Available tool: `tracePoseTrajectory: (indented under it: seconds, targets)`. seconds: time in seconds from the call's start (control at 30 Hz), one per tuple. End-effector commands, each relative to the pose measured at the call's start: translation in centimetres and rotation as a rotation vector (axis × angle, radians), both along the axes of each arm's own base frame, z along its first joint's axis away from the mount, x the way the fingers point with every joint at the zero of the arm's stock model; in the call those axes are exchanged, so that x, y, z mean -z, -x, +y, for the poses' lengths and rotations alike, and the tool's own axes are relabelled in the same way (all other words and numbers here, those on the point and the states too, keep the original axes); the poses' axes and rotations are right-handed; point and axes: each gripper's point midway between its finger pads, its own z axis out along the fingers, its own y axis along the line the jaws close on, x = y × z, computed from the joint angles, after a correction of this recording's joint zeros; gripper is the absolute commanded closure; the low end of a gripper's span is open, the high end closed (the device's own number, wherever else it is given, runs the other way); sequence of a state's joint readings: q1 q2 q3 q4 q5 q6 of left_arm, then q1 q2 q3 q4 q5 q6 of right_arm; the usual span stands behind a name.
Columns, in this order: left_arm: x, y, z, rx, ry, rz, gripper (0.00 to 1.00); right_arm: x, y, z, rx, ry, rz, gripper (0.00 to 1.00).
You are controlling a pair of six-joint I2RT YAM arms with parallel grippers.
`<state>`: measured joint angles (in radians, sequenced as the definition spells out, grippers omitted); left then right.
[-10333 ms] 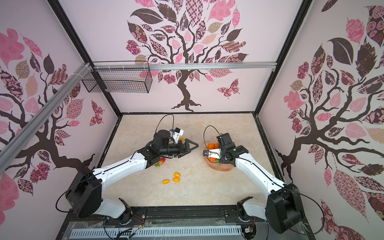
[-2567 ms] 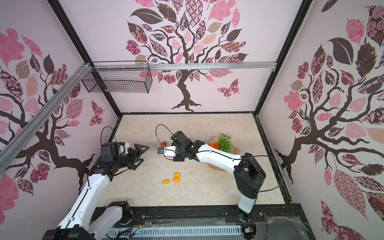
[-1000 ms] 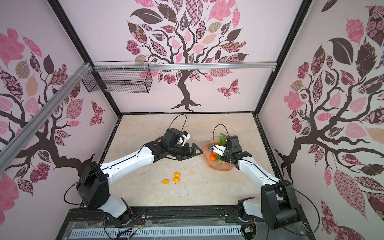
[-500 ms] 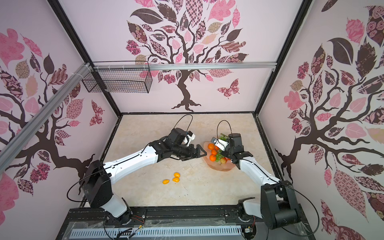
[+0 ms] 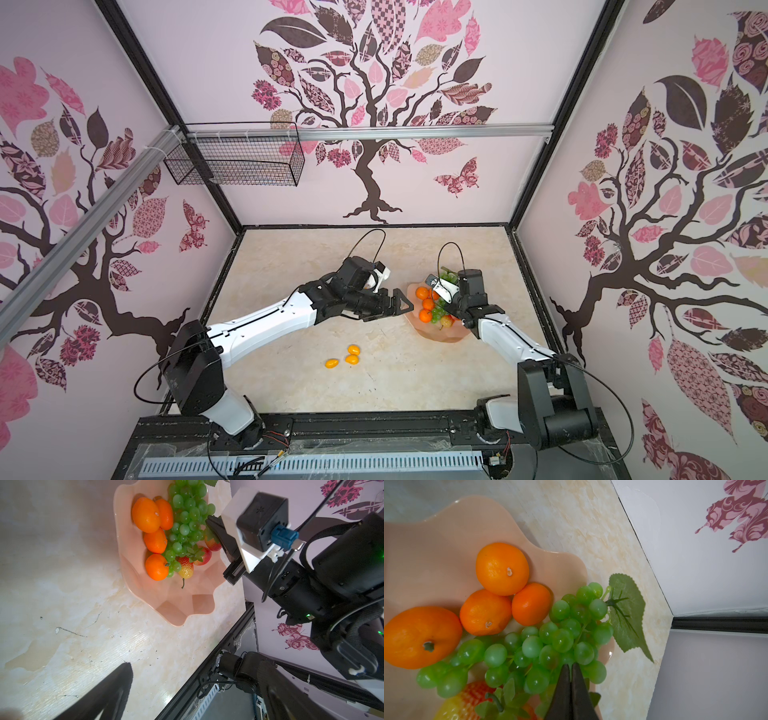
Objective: Arrange fruit in a fruit bowl
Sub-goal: Place the fruit in the fruit bowl.
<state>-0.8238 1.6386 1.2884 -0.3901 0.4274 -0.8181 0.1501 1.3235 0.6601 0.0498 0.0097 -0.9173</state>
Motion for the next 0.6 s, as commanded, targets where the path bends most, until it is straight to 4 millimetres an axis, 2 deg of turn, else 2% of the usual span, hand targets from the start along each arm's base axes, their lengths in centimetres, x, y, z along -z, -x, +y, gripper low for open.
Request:
tracePoseTrajectory:
  seconds: [0.0,0.2,0.4,0.57]
  targets:
    - [-0.5,0.1,0.1,0.002,0.011,-0.023,0.02,0.9,-0.5,-0.6,0.029,0.006,0.016,1.00]
    - [-0.7,0.3,0.0,0.016,0.024,-0.022,0.02,1.7,-0.7,-1.5,0.066,0.039,0.023,0.99]
    - [-0.4,0.3,-0.2,0.020,0.021,-0.019,0.02,1.2,-0.9,-1.8,0.090,0.030,-0.002,0.71]
    - [-1.0,0.2,-0.3,0.024,0.037,-0.031,0.02,0.2,-1.0,-1.8,0.091,0.027,-0.029,0.61]
